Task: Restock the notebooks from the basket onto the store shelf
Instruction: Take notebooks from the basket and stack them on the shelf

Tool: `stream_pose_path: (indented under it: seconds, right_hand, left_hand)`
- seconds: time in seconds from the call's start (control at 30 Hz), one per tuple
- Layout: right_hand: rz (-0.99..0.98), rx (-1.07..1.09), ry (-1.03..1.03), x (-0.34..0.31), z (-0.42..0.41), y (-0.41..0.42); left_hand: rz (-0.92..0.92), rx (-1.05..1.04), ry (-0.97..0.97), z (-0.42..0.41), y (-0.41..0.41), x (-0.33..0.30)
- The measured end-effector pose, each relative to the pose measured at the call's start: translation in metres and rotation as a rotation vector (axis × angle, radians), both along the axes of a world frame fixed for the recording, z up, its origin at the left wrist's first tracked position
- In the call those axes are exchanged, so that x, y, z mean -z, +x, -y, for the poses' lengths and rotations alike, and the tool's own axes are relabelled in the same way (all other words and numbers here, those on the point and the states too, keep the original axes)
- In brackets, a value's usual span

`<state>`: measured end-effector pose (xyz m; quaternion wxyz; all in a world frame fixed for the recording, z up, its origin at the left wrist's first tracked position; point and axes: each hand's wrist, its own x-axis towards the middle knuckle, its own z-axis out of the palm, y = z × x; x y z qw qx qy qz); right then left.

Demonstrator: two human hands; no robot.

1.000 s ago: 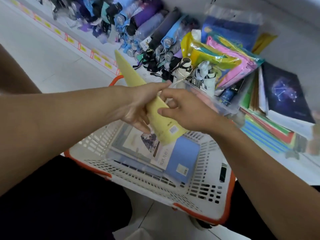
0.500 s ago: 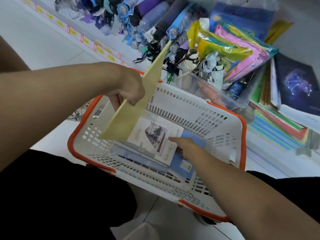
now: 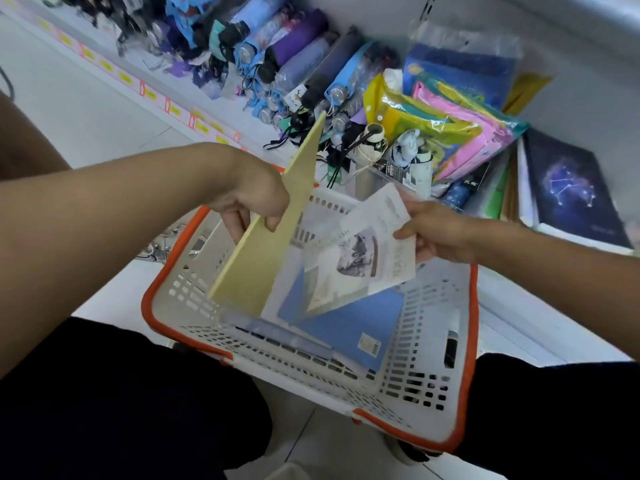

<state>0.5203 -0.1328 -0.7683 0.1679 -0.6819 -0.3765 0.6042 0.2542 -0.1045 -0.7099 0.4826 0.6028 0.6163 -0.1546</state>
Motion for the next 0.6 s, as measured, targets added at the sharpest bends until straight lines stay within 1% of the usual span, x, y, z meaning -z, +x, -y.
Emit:
stream_pose_path:
  seconds: [0.07, 0.13, 0.23, 0.3, 0.4, 0.47, 0.53, 0.6]
  right_hand:
    - [0.036, 0.111, 0.094, -0.058, 0.004, 0.022]
    - [-0.014, 0.270, 0.176, -0.105, 0.018, 0.045]
    - [-0.247, 0.516, 0.270, -0.143, 0.043, 0.068]
    - [-0.397, 0.603, 0.292, -0.148, 0.054, 0.075]
    - [-0.502, 0.592, 0.282, -0.144, 0.057, 0.074]
    - [-0.523, 0.543, 0.249, -0.140, 0.062, 0.065]
    - [-0.497, 0.489, 0.214, -0.134, 0.070, 0.057]
    - [-0.439, 0.447, 0.227, -0.125, 0.078, 0.053]
  left_hand:
    - [0.082, -0.099, -0.033, -0.001, 0.002, -0.013]
    - [0.166, -0.183, -0.039, -0.001, 0.007, -0.028]
    - [0.310, -0.289, -0.062, 0.000, 0.021, -0.044]
    - [0.431, -0.385, -0.099, 0.001, 0.034, -0.048]
    - [0.660, -0.614, -0.142, 0.004, 0.055, -0.050]
    - [0.854, -0.768, -0.151, 0.006, 0.070, -0.054]
    - [1.007, -0.820, -0.138, 0.009, 0.083, -0.059]
    - [1.089, -0.793, -0.145, 0.012, 0.093, -0.063]
